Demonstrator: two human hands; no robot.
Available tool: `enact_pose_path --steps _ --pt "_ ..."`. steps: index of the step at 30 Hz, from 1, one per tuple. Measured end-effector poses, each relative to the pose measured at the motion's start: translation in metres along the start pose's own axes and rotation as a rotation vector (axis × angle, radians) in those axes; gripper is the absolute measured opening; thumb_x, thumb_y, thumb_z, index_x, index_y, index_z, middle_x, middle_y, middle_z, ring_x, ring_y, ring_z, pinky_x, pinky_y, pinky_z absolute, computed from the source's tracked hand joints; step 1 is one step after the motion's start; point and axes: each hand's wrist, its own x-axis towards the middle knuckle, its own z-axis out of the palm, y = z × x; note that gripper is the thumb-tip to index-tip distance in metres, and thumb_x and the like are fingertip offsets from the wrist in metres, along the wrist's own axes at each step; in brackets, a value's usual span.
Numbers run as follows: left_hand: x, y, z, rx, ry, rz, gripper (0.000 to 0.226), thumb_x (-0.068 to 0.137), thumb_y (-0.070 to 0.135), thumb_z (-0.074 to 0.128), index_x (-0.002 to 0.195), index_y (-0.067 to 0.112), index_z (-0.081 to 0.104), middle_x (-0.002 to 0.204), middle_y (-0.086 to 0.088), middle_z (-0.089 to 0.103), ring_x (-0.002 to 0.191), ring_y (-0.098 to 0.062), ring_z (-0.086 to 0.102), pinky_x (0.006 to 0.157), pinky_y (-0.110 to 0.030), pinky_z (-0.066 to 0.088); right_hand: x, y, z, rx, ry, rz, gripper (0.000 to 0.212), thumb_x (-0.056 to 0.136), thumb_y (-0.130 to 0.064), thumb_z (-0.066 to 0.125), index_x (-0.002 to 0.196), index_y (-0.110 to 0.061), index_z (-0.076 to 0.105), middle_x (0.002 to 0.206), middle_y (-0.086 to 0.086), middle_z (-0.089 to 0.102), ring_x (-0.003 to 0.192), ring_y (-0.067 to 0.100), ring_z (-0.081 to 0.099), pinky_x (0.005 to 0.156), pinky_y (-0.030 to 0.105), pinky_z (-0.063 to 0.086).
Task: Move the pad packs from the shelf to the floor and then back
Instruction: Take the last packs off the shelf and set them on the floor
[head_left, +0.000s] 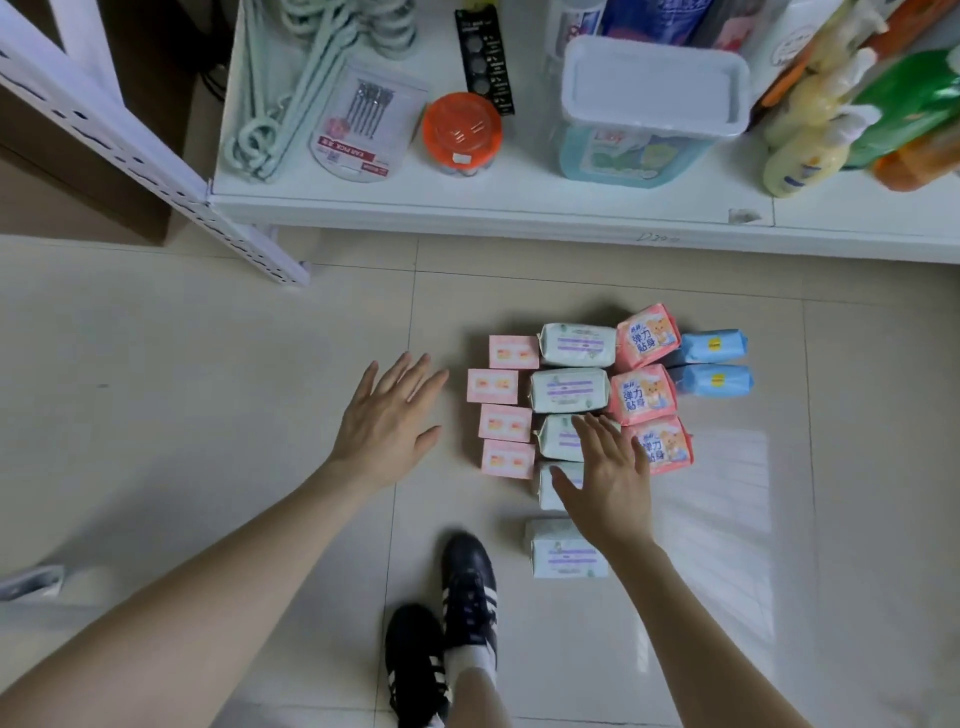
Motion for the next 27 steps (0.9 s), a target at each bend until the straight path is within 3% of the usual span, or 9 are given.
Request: enact_pose_path --steps 9,14,19,23,27 --pt "0.072 -0.037 0.052 -0.035 0.054 0.061 0.068 0.093 0.049 0.052 0.151 0.022 0.030 0.159 -0.002 0.027 0.149 -0.021 0.019 0.120 -0.045 0.013 0.064 -0.013 0.081 0.069 0.046 0.007 0.071 0.078 -0.035 0.076 0.138 -0.008 0.050 0.140 0.010 0.054 0.135 0.029 0.044 0.113 0.051 0.029" --pt "0.132 -0.052 0.108 -0.037 0.036 0.125 0.074 0.091 0.055 0.052 0.152 0.025 0.023 0.161 0.002 0.022 0.149 -0.017 0.014 0.121 -0.042 0.009 0.100 -0.001 0.147 0.094 0.151 0.009 0.073 0.069 -0.033 0.083 0.132 -0.006 0.056 0.131 0.013 0.060 0.126 0.034 0.053 0.106 0.054 0.036" --pt "0.183 -0.059 0.156 -0.090 -0.001 0.210 0.076 0.091 0.057 0.051 0.153 0.025 0.022 0.160 0.003 0.024 0.149 -0.017 0.015 0.121 -0.042 0.009 0.120 0.012 0.201 0.107 0.218 0.001 0.076 0.068 -0.038 0.080 0.134 -0.010 0.054 0.136 0.006 0.058 0.128 0.029 0.051 0.108 0.048 0.033" --pt "0.212 -0.058 0.178 -0.122 0.003 0.274 0.077 0.090 0.054 0.056 0.152 0.022 0.025 0.159 0.000 0.028 0.148 -0.020 0.020 0.119 -0.039 0.017 0.130 0.015 0.227 0.103 0.310 -0.041 0.075 0.067 -0.039 0.081 0.131 -0.008 0.057 0.134 0.007 0.059 0.126 0.029 0.053 0.106 0.051 0.039" --pt "0.233 -0.058 0.190 -0.162 0.014 0.337 0.078 0.089 0.054 0.059 0.152 0.020 0.027 0.157 -0.002 0.033 0.147 -0.023 0.024 0.117 -0.034 0.020 0.139 0.016 0.241 0.052 0.377 -0.077 0.074 0.068 -0.043 0.078 0.130 -0.008 0.057 0.135 0.005 0.057 0.130 0.028 0.049 0.111 0.050 0.031"
